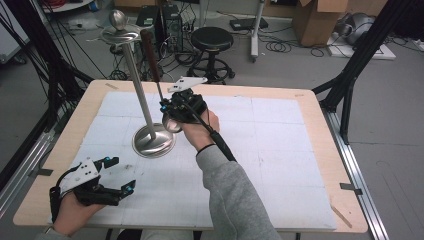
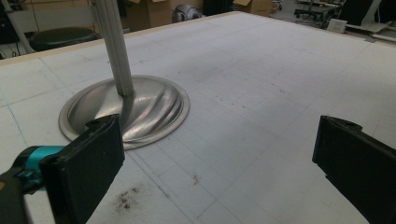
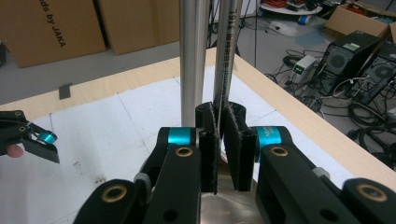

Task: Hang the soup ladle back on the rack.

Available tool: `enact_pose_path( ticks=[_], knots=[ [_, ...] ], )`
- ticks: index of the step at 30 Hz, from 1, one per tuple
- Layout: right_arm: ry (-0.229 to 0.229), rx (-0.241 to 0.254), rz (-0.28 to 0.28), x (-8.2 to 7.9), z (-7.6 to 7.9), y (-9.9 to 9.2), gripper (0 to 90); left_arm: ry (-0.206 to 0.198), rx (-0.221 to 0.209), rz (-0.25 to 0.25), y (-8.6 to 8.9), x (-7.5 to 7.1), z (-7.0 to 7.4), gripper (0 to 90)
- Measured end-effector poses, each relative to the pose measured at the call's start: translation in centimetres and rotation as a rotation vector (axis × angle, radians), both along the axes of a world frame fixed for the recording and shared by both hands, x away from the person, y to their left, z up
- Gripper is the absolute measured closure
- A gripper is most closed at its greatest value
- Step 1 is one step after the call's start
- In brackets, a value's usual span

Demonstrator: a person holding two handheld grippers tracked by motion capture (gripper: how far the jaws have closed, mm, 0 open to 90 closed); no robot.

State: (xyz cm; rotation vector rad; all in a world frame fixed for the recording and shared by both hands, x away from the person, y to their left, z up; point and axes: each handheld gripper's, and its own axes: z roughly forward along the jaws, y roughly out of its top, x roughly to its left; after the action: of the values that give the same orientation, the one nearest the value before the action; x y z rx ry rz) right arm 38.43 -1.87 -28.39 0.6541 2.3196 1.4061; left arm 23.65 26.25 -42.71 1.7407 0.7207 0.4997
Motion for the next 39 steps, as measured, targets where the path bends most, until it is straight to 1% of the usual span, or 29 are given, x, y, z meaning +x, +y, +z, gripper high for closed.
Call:
enact_pose_path(
  ticks=[13,15,16,17,19,21,23,28,29,30,31,32,33,34,36,39],
  knots=[
    [0.004,-0.010,0.001,0.4,-0.3,0.2,84.3,0.002,-0.001,0.007,0.2,-0.2,0.0,2.7],
    [0.006,-0.015,0.003,0.4,-0.4,0.3,84.3,0.008,-0.019,0.012,0.3,-0.2,0.0,2.7],
    [0.009,-0.015,0.001,0.5,-0.4,0.3,84.4,0.007,-0.020,0.013,0.3,-0.2,0.0,2.7],
    [0.013,-0.015,0.002,0.5,-0.5,0.3,84.4,0.006,-0.020,0.016,0.3,-0.2,0.0,2.7],
    [0.014,-0.019,0.001,0.5,-0.5,0.4,84.3,0.005,-0.007,0.013,0.4,-0.2,0.0,2.7],
    [0.011,-0.014,0.005,0.5,-0.6,0.5,84.3,0.007,-0.004,0.011,0.3,-0.2,-0.1,2.7],
    [0.017,-0.012,0.004,0.4,-0.6,0.5,84.3,0.005,-0.005,0.010,0.2,-0.2,-0.1,2.7],
    [0.003,-0.015,0.005,0.5,-0.6,0.5,83.2,0.006,-0.003,0.010,0.2,-0.2,-0.1,2.7],
    [-0.013,-0.014,0.007,0.3,-0.7,0.6,80.4,0.005,0.001,0.011,0.2,-0.2,-0.1,2.7],
    [-0.013,-0.014,0.007,0.3,-0.7,0.6,80.4,0.005,0.001,0.011,0.2,-0.2,-0.1,2.7],
    [-0.038,0.001,-0.001,0.0,-0.6,0.6,72.9,0.002,0.001,0.007,0.2,-0.2,-0.1,2.7],
    [-0.038,0.001,-0.001,0.0,-0.6,0.6,72.9,0.004,0.003,0.007,0.2,-0.2,-0.1,2.7],
    [-0.040,0.001,0.003,-0.2,-0.5,0.6,66.8,0.005,0.003,0.006,0.2,-0.2,-0.1,2.7],
    [-0.040,0.001,0.003,-0.2,-0.5,0.6,66.8,0.005,0.003,0.006,0.2,-0.2,-0.1,2.7],
    [-0.048,0.007,-0.002,-0.3,-0.5,0.4,60.7,0.006,0.002,0.007,0.2,-0.2,-0.1,2.7],
    [-0.032,0.023,-0.012,-0.6,-0.6,-0.3,51.9,0.004,0.003,0.007,0.2,-0.3,-0.1,2.7]
  ],
)
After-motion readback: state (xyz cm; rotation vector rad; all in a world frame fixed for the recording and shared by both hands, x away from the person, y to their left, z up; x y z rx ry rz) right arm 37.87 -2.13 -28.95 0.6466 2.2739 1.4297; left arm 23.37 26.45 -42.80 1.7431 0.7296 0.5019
